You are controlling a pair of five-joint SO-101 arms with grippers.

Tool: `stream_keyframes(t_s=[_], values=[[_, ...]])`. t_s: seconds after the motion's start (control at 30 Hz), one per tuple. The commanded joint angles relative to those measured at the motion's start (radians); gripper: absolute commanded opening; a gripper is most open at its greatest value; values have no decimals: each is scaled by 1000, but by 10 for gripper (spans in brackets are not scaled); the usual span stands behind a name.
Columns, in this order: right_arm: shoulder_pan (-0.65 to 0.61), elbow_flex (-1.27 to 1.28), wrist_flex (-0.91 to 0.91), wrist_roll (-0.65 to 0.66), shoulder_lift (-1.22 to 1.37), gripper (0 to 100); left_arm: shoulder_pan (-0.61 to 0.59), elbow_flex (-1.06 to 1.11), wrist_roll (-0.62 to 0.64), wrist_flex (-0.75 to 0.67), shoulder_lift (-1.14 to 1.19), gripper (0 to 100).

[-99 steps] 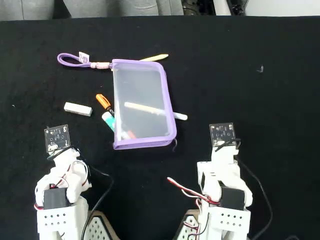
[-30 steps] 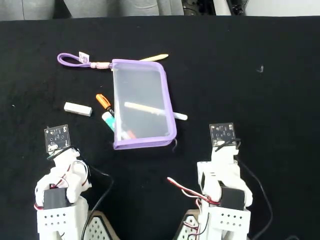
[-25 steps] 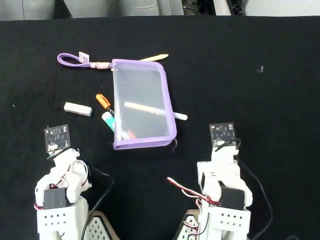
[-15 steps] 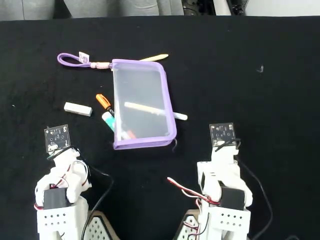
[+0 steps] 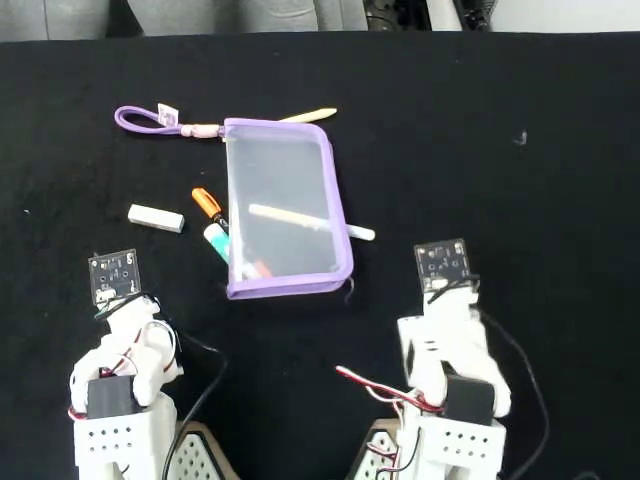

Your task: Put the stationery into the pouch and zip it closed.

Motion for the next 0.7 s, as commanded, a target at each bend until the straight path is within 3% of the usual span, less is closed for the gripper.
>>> stream_keyframes(t_s=[0.0,0.13,0.27,0.47,0.67], values=[[26,-196,-100,155,-94,12,-8,22,5,-14,-6,30],[-8,-374,-123,138,-93,12,-7,22,5,-14,-6,30],[-44,-547,-181,37,-31,49,-7,22,5,-14,-6,30],[-137,-800,-259,-126,414,228,-5,22,5,-14,-6,30],[-170,-1138,-282,-221,886,216,-8,22,5,-14,-6,30]])
